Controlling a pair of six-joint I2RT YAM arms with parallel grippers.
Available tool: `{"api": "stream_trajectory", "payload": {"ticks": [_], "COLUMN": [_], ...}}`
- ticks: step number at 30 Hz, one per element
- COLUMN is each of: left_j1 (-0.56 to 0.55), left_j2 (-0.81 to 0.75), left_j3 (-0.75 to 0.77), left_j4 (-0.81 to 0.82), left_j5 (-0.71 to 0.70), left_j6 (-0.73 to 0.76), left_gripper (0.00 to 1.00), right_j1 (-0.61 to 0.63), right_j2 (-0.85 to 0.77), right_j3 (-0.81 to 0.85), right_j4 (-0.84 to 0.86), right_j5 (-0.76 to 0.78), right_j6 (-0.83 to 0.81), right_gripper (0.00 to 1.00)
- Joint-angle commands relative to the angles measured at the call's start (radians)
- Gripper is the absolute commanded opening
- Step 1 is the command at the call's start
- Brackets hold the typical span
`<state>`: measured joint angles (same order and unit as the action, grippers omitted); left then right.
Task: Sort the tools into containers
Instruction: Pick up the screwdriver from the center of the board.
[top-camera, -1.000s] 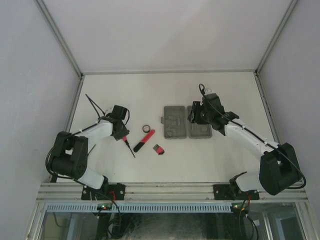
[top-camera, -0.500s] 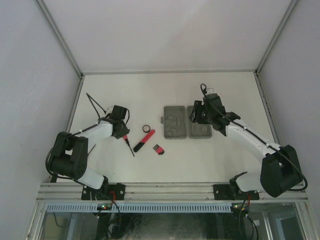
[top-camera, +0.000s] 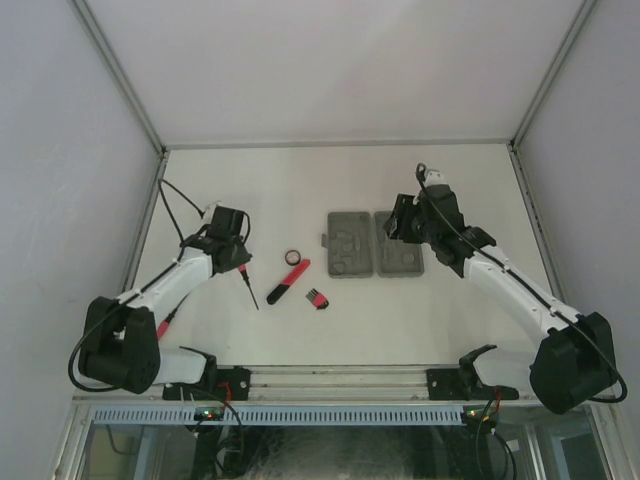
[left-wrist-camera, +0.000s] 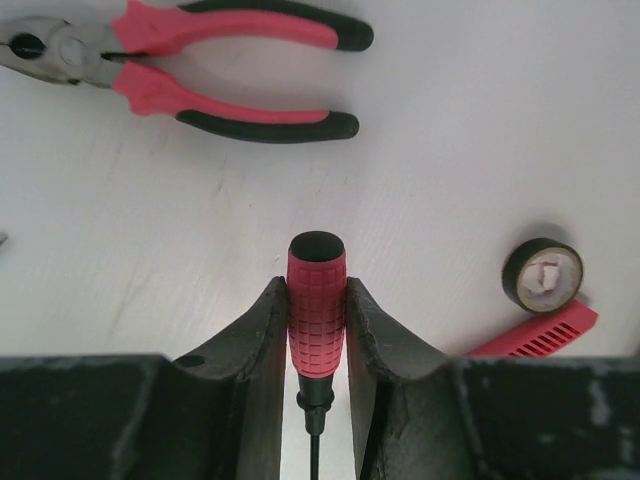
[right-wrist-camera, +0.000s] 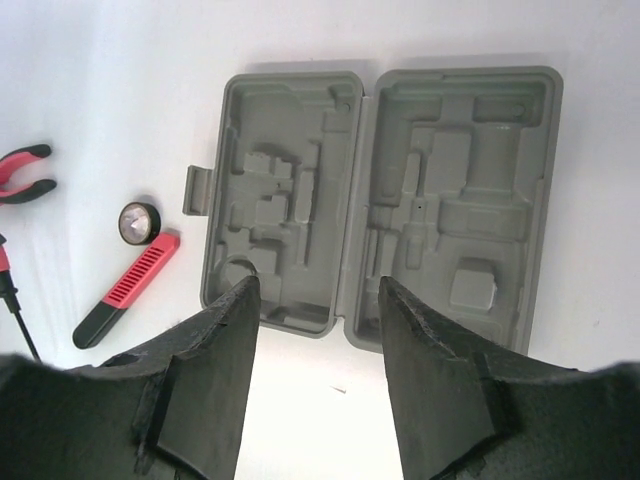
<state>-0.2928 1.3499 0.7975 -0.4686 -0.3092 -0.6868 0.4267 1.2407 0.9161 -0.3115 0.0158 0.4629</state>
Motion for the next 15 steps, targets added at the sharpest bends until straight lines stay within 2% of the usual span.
{"api": "stream_trajectory", "payload": {"ticks": [1,11,15], "left_j1": [-0.006,-0.03,-0.056], "left_j2": [-0.098,-0.204,-0.217], "left_j3": [0.095,0.202,0.24], "left_j4": [-0.037,-0.04,-0.01], "left_j5": [-0.052,0.026,0.115], "left_j6": [0.078,0.174,0.199], "left_gripper": [0.0,0.0,0.0], "right_j1": [-0.023,-0.074,-0.069], "right_j2": [-0.057,-0.105,-0.107], "right_j3": [0.014,0.013,0.008], "right_j4": [0.025,0.1,0.15], "right_j5": [-0.043,-0.229,-0.321], "right_j6": [-0.027,-0.032,-0.036], "right_gripper": [0.51,0.57,0.61]}}
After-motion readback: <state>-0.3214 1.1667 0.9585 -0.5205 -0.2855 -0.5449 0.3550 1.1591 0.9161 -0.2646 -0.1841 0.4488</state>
